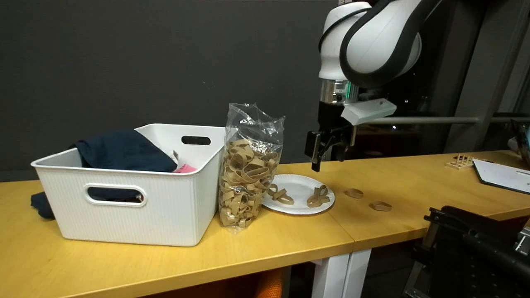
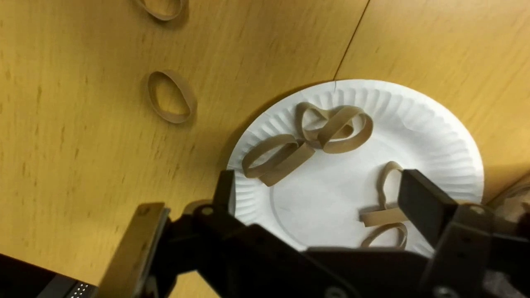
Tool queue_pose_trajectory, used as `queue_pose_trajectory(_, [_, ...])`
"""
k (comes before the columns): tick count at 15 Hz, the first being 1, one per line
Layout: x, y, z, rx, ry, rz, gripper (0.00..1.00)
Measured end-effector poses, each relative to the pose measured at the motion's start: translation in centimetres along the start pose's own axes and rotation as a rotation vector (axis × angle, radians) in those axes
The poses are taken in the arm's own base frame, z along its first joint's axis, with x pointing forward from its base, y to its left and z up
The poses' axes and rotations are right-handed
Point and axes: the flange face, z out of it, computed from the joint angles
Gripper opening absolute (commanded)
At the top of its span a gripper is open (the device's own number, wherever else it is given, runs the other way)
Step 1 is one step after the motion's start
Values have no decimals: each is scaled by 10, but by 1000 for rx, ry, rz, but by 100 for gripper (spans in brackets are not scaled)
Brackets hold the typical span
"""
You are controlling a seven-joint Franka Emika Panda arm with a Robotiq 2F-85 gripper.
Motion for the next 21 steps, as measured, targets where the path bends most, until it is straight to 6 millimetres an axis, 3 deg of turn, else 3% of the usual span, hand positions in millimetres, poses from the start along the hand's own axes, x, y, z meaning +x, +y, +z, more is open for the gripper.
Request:
queue_pose_trajectory(4, [9,-3,26,-11,-20,-20,100])
queue_pose_trajectory(11, [3,-3,69,-27,-74,-54,100])
queue_pose_trajectory(16, [9,0,78,-26,-54,-105,100])
queue_pose_trajectory(21, [15,-14,81,-12,-26,-141,100])
